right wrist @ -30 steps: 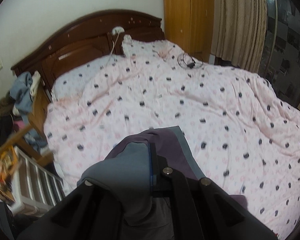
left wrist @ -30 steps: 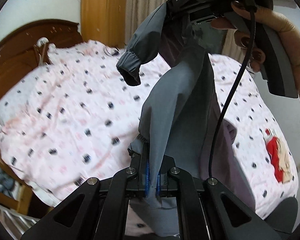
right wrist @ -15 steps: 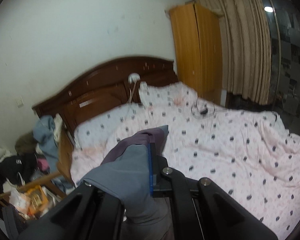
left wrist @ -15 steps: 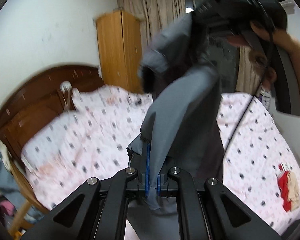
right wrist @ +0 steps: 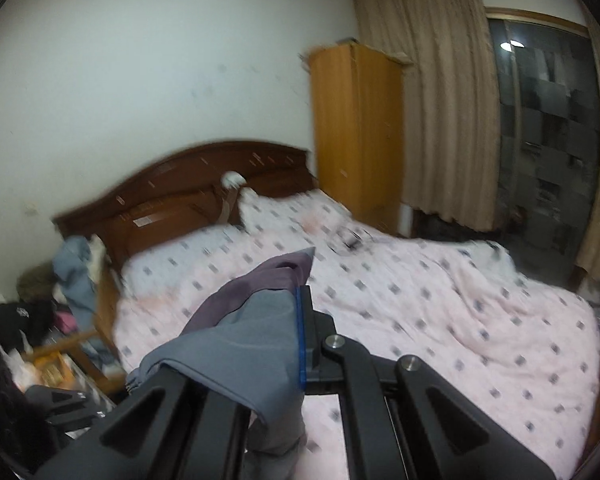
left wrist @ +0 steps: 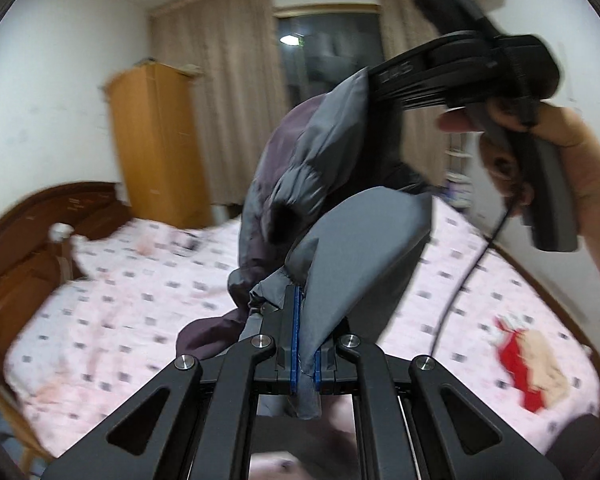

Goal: Fold clothes

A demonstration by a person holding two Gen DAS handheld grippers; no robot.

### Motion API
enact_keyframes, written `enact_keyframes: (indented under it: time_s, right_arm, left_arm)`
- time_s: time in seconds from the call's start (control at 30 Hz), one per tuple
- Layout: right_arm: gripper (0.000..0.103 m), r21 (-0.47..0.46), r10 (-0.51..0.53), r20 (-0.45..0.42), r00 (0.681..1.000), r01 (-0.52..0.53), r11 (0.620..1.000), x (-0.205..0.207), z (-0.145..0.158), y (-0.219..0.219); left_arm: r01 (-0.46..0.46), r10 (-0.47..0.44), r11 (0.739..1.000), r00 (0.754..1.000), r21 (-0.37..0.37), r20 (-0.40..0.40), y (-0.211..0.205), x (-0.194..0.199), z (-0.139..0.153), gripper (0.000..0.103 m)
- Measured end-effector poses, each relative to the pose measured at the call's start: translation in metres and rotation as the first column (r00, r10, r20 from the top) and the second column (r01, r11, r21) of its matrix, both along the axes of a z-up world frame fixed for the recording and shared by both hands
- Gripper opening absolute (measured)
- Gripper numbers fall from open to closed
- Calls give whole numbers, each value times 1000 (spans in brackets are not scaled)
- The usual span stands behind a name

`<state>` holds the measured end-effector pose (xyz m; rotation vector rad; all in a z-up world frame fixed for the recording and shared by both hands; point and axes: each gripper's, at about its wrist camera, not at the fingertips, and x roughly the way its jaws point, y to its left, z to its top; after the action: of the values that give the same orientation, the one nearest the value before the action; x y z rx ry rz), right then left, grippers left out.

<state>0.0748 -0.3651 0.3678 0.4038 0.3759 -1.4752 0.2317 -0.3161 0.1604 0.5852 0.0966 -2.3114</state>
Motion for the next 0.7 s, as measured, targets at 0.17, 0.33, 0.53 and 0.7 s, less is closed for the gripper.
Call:
enact_keyframes:
  time_s: [0.17,0.33,0.53,0.7]
  right_arm:
    - [2,131,-106,-38,994,110,985,-68,-66,40]
    - [2,285,-191,-50,980,198,938,-135,-159,87]
    - [2,421,-263,-27,965,249,872,-185,-270,154]
    - [2,493,-306,-30,951,281,824,-196,-346,207]
  left_arm:
    - [138,-142,986,989,96,31,53,-54,-56,4]
    - [213,-231,956,970,203,73,102,-97,-113,4]
    - [297,-361,906,914,301,187,148,-122,-186,4]
    - [378,-475,856,844,353,249,211,-142,-222,4]
